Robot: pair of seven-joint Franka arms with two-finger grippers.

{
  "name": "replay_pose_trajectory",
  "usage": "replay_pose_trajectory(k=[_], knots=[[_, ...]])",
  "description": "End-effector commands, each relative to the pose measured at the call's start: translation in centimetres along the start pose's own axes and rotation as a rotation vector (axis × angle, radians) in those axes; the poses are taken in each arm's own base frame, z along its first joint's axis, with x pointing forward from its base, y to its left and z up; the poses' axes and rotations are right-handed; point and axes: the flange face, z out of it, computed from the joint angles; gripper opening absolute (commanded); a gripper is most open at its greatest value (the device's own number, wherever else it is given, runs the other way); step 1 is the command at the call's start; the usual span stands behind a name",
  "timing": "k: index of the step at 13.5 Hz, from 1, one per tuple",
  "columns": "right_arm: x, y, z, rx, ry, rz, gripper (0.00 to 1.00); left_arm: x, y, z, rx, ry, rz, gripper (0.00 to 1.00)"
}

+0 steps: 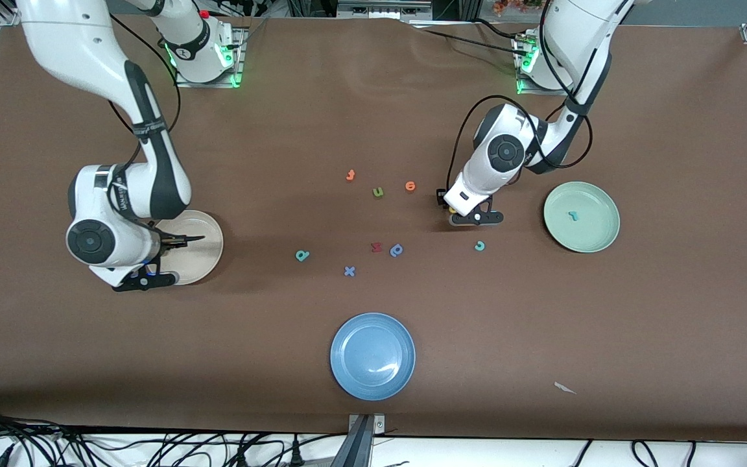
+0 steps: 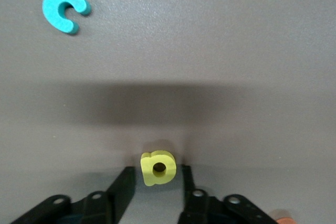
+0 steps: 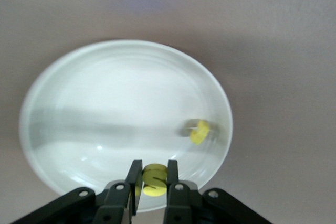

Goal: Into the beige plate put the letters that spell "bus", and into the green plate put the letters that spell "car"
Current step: 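Drop the s on the beige plate while the left gripper drops d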

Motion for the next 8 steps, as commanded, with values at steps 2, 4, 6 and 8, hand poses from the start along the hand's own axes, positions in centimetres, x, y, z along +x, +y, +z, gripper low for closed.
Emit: replay_pose_trajectory(k=[2,4,6,8], knots=[[-0.6,-0.3,2.4,0.012,0.018,-0.034,0.31,0.1,0.4,0.0,-0.006,0.001,-0.005,0.20],[-0.6,-0.4,2.4,0.012,0.017,-0.034,1.00,0.2,0.4,-0.1,-0.006,0.004,-0.001,0.13],[-0.5,-0.5,2.0,0.013,0.018,-0.034,1.00,0.8,-0.2,-1.4,0.014,0.025,0.027,0.12],[0.0,-1.3,-0.2,0.015,0.047,-0.030,1.00,2.6,-3.4,-4.7,0.076,0.034,0.047,0.10]])
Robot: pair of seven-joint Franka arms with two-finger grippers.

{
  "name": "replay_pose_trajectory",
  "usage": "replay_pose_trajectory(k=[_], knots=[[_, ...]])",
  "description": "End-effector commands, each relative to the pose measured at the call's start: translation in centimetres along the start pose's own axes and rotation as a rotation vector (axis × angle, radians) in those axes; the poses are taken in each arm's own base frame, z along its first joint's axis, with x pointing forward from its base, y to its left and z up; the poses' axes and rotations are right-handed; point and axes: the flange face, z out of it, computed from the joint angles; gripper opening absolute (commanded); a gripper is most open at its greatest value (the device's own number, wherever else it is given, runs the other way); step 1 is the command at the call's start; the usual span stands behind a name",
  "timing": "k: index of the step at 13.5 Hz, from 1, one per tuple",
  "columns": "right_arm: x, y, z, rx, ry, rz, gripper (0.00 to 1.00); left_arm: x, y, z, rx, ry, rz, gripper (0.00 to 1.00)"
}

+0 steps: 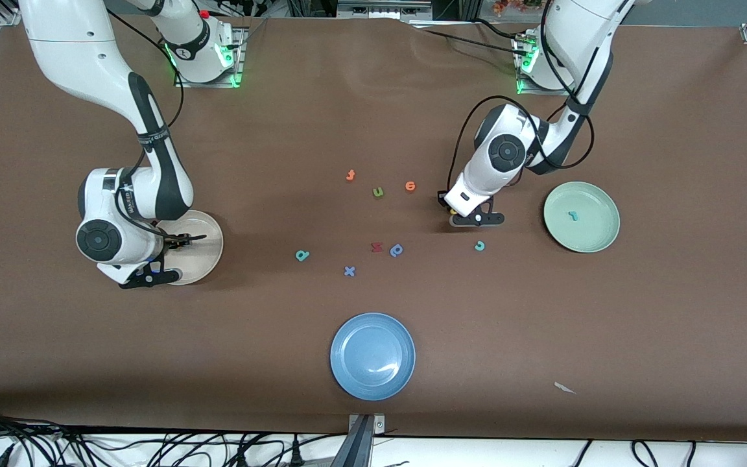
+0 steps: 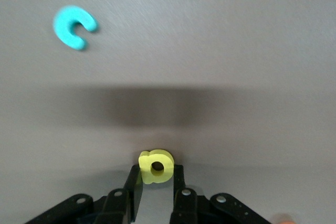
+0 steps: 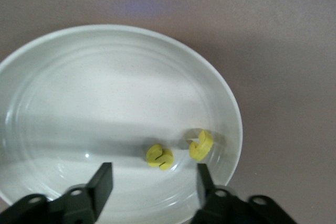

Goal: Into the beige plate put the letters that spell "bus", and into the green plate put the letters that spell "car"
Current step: 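Drop the s on the beige plate while the left gripper drops d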

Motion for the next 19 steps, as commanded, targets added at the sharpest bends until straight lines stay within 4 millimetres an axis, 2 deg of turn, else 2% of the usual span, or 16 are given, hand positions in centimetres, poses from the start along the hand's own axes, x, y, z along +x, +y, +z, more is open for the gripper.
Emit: replay_pose_trajectory(k=[1,3,4,6,7,8,10,12,13,15,18,19], knots=[[0.5,-1.4,-3.6,0.031,0.035,0.016,0.99,2.8,-5.2,-5.5,0.087,0.024,0.053,0.09],[1.2,-4.0,-6.0,0.097,0.047,0.055,0.99,4.5,-10.2,-8.8,0.108,0.008,0.144,0.09],[1.4,-5.0,-6.5,0.122,0.055,0.100,0.99,5.1,-12.7,-10.0,0.108,0.002,0.185,0.09],[2.0,-8.5,-7.6,0.145,0.082,0.174,0.99,6.0,-18.3,-11.7,0.107,-0.034,0.248,0.09],[2.4,-10.3,-8.0,0.153,0.107,0.202,0.99,6.1,-20.7,-12.1,0.104,-0.045,0.295,0.09],[2.9,-12.8,-7.4,0.158,0.132,0.211,0.99,6.2,-23.4,-12.3,0.103,-0.053,0.315,0.10],[3.6,-16.9,-6.8,0.172,0.202,0.208,0.99,5.7,-27.1,-11.4,0.103,-0.083,0.346,0.12],[3.7,-20.0,-6.1,0.176,0.225,0.244,0.99,5.2,-28.5,-10.7,0.101,-0.102,0.344,0.14],[3.8,-20.6,-5.6,0.182,0.229,0.278,0.99,4.9,-28.7,-10.1,0.099,-0.114,0.341,0.15],[3.7,-23.4,-4.9,0.217,0.241,0.333,0.99,4.8,-28.8,-9.6,0.097,-0.120,0.338,0.23],[3.6,-27.0,-3.1,0.242,0.274,0.359,0.99,4.8,-28.6,-9.5,0.092,-0.119,0.304,0.77],[3.7,-27.2,-2.8,0.245,0.280,0.360,0.99,4.8,-28.6,-9.5,0.080,-0.117,0.291,0.79]])
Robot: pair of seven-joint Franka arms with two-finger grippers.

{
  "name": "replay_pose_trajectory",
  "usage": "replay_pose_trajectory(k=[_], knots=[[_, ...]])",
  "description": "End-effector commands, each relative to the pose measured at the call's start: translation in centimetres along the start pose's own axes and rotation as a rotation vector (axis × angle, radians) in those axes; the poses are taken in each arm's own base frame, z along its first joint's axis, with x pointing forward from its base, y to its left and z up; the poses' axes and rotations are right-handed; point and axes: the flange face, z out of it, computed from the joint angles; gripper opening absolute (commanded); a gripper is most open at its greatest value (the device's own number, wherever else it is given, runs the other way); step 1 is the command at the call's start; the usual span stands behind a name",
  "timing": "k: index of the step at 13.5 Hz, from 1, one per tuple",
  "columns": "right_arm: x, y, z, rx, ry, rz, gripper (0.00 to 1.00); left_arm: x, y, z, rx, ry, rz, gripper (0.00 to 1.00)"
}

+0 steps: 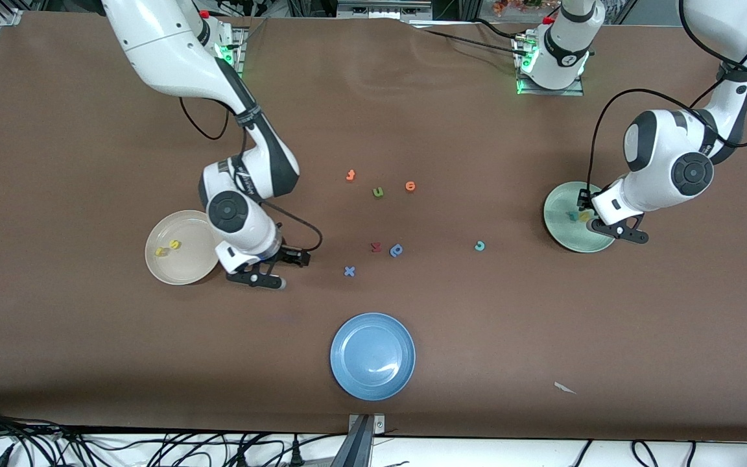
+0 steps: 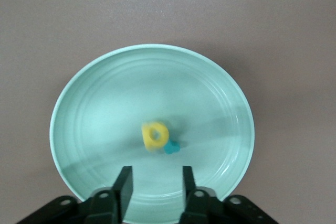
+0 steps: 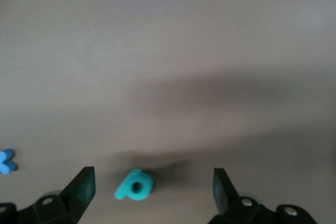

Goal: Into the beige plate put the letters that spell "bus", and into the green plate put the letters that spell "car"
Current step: 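Grasp the teal p with the right gripper while the left gripper grasps c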

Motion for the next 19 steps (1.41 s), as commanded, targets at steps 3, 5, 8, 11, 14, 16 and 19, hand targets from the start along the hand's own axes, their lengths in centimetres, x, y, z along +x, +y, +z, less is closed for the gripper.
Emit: replay_pose_trajectory(k=[3,5,8,11,14,16,19], knots=[[-1.3,-2.4,1.9,0.010,0.003,0.029,0.99,0.1,0.3,-0.3,-0.013,0.012,-0.026,0.87],[-1.4,-2.3,2.2,0.004,0.002,0.025,0.99,0.6,1.0,-0.1,-0.024,0.016,-0.033,0.87],[-1.6,-2.1,2.9,-0.006,-0.006,0.023,0.83,2.5,4.3,0.2,-0.104,0.074,-0.068,0.87],[-1.8,-1.9,3.1,-0.011,-0.012,0.018,0.55,5.9,9.1,0.7,-0.121,0.138,-0.053,0.87],[-1.8,-1.9,3.2,-0.014,-0.015,0.016,0.42,8.0,14.4,1.1,-0.127,0.157,-0.084,0.87],[-1.9,-1.8,3.2,-0.016,-0.018,0.015,0.31,8.6,18.6,2.1,-0.120,0.194,-0.085,0.87],[-2.0,-1.7,3.4,-0.019,-0.021,0.014,0.26,10.3,22.6,2.6,-0.113,0.237,-0.032,0.87]])
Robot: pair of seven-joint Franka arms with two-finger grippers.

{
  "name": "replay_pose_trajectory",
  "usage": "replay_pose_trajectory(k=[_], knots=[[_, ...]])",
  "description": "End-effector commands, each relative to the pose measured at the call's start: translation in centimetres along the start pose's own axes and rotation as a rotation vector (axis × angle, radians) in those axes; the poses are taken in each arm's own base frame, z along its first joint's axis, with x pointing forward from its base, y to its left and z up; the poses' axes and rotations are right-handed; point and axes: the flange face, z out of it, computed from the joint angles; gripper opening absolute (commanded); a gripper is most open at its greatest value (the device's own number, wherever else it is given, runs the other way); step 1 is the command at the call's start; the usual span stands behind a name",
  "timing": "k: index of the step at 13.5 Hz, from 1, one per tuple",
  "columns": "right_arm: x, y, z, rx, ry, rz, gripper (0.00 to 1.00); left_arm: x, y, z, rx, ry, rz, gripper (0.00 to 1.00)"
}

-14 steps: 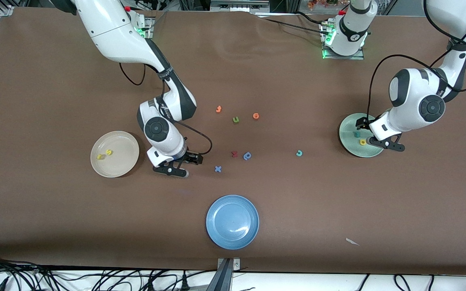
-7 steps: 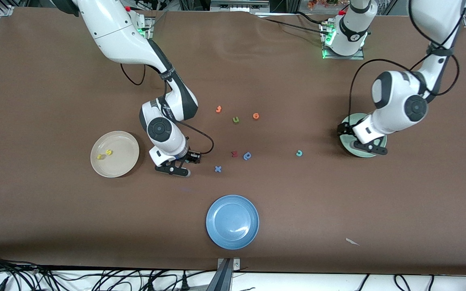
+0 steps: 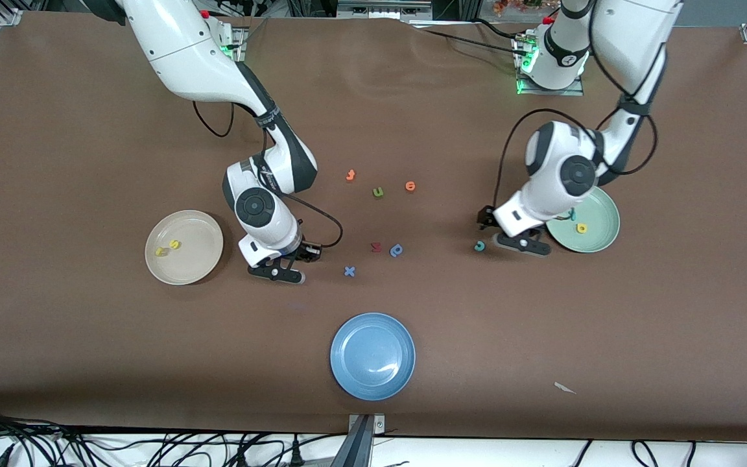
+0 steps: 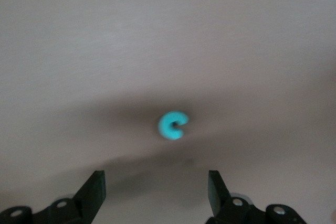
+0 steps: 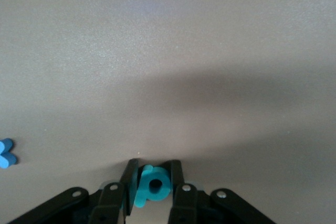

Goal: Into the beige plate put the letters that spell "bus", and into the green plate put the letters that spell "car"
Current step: 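Grasp the teal p with the right gripper while the left gripper grasps c, then drop the p on the beige plate while the left gripper carries c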

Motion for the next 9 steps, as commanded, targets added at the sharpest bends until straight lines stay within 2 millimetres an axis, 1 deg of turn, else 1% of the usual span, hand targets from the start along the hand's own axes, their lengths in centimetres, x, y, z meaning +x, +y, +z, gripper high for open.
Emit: replay_pose_trajectory(k=[1,2,3,4,6,7,9], knots=[[-0.3,0.1,1.3,-0.012,-0.015,-0.001,0.19,2.0,1.7,0.7,-0.005,0.047,0.019,0.87],[-0.3,0.1,1.2,-0.013,-0.017,0.001,0.17,1.9,2.5,1.5,0.007,0.058,0.048,0.84],[-0.3,0.2,1.2,-0.015,-0.019,0.001,0.17,1.7,3.0,2.4,0.016,0.057,0.065,0.79],[-0.2,0.2,1.1,-0.015,-0.017,0.002,0.17,1.5,3.1,3.0,0.021,0.049,0.073,0.78],[0.0,0.4,0.6,-0.028,-0.033,0.000,0.17,1.8,1.7,3.1,0.071,0.052,0.114,0.78],[0.4,0.5,0.2,-0.033,-0.035,0.002,0.17,1.7,1.6,3.2,0.090,0.049,0.143,0.78],[1.0,0.7,-1.0,-0.045,-0.051,-0.010,0.17,1.8,1.2,3.3,0.097,0.047,0.140,0.79]])
